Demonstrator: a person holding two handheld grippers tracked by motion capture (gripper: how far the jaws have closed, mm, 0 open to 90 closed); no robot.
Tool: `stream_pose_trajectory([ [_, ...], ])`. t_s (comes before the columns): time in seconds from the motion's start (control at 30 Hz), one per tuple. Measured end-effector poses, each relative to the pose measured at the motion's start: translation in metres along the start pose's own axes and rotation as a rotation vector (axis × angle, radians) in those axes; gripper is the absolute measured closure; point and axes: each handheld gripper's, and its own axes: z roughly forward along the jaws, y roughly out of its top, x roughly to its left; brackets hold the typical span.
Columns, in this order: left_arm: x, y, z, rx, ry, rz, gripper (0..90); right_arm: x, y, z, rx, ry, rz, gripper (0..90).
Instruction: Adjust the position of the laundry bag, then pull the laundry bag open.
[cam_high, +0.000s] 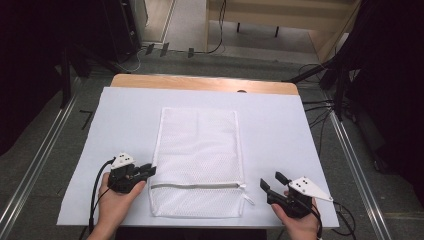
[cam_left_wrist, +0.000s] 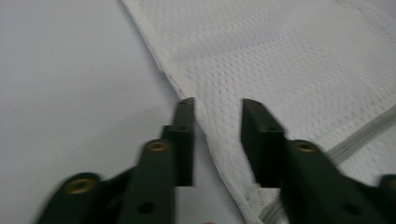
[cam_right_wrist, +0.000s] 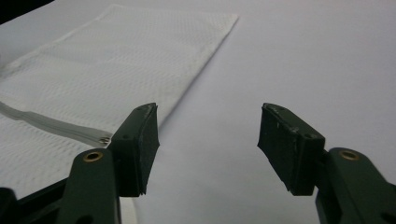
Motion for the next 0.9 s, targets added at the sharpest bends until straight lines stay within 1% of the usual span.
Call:
stream_pose_trajectory([
  [0.03, 0.0, 0.0, 0.0, 0.0, 0.0, 0.0, 52.3, 0.0, 0.0, 0.0, 0.0, 0.0, 0.0, 38.3],
  [0.07, -0.001, 0.0, -0.001, -0.013, 0.005, 0.004, 52.3, 0.003, 0.0, 0.0, 0.0, 0.01, -0.006, 37.4],
  [0.1, -0.001, 0.001, -0.002, -0.026, 0.01, 0.002, 44.8, 0.006, 0.0, 0.001, 0.006, 0.018, -0.008, 35.9],
  [0.13, -0.001, 0.004, -0.006, -0.041, 0.026, 0.005, 35.5, 0.01, 0.001, 0.002, 0.017, 0.018, -0.008, 33.5],
  [0.17, -0.001, 0.004, -0.007, -0.051, 0.031, 0.005, 30.8, 0.013, 0.001, 0.003, 0.03, 0.019, -0.007, 32.4],
  [0.2, -0.001, 0.006, -0.009, -0.065, 0.032, 0.002, 28.4, 0.014, 0.002, 0.004, 0.041, 0.021, 0.0, 31.0],
  [0.23, -0.001, 0.006, -0.009, -0.065, 0.032, 0.002, 28.2, 0.014, 0.002, 0.004, 0.041, 0.021, 0.0, 31.0],
  [0.27, -0.001, 0.007, -0.012, -0.09, 0.034, -0.006, 28.2, 0.017, 0.001, 0.006, 0.062, 0.038, -0.001, 30.7],
  [0.3, -0.001, 0.007, -0.012, -0.09, 0.034, -0.006, 28.2, 0.017, 0.001, 0.006, 0.062, 0.038, -0.001, 30.7],
  [0.33, -0.003, 0.008, -0.014, -0.101, 0.028, -0.007, 28.7, 0.02, 0.001, 0.007, 0.087, 0.063, 0.004, 29.8],
  [0.4, -0.005, 0.009, -0.015, -0.103, 0.025, -0.004, 29.6, 0.023, 0.0, 0.008, 0.097, 0.086, 0.0, 30.4],
  [0.43, -0.005, 0.009, -0.015, -0.103, 0.025, -0.004, 29.9, 0.023, 0.0, 0.008, 0.097, 0.086, 0.0, 30.4],
  [0.47, -0.008, 0.009, -0.014, -0.102, 0.012, 0.003, 30.6, 0.026, 0.0, 0.009, 0.102, 0.098, -0.002, 30.3],
  [0.5, -0.009, 0.01, -0.014, -0.101, 0.009, 0.008, 30.9, 0.028, -0.001, 0.009, 0.107, 0.102, 0.004, 30.3],
  [0.57, -0.011, 0.01, -0.014, -0.102, 0.008, 0.009, 31.3, 0.029, -0.001, 0.01, 0.11, 0.108, 0.001, 30.6],
  [0.6, -0.012, 0.011, -0.014, -0.109, -0.003, 0.006, 31.9, 0.031, -0.003, 0.011, 0.118, 0.119, -0.013, 32.9],
  [0.63, -0.012, 0.011, -0.014, -0.109, -0.003, 0.006, 32.6, 0.033, -0.005, 0.012, 0.129, 0.12, -0.02, 33.2],
  [0.67, -0.014, 0.012, -0.013, -0.108, -0.016, 0.011, 33.2, 0.034, -0.006, 0.013, 0.136, 0.125, -0.026, 34.7],
  [0.73, -0.016, 0.012, -0.012, -0.109, -0.018, 0.011, 34.0, 0.035, -0.007, 0.013, 0.141, 0.13, -0.027, 35.7],
  [0.77, -0.018, 0.012, -0.012, -0.108, -0.027, 0.014, 34.9, 0.037, -0.009, 0.015, 0.158, 0.124, -0.035, 36.5],
  [0.83, -0.019, 0.012, -0.012, -0.104, -0.032, 0.018, 35.4, 0.038, -0.01, 0.017, 0.167, 0.124, -0.044, 36.5],
  [0.87, -0.021, 0.012, -0.012, -0.106, -0.041, 0.024, 36.7, 0.04, -0.012, 0.02, 0.184, 0.121, -0.04, 37.0],
  [0.9, -0.021, 0.012, -0.012, -0.106, -0.041, 0.024, 37.4, 0.04, -0.012, 0.02, 0.184, 0.121, -0.04, 37.0],
])
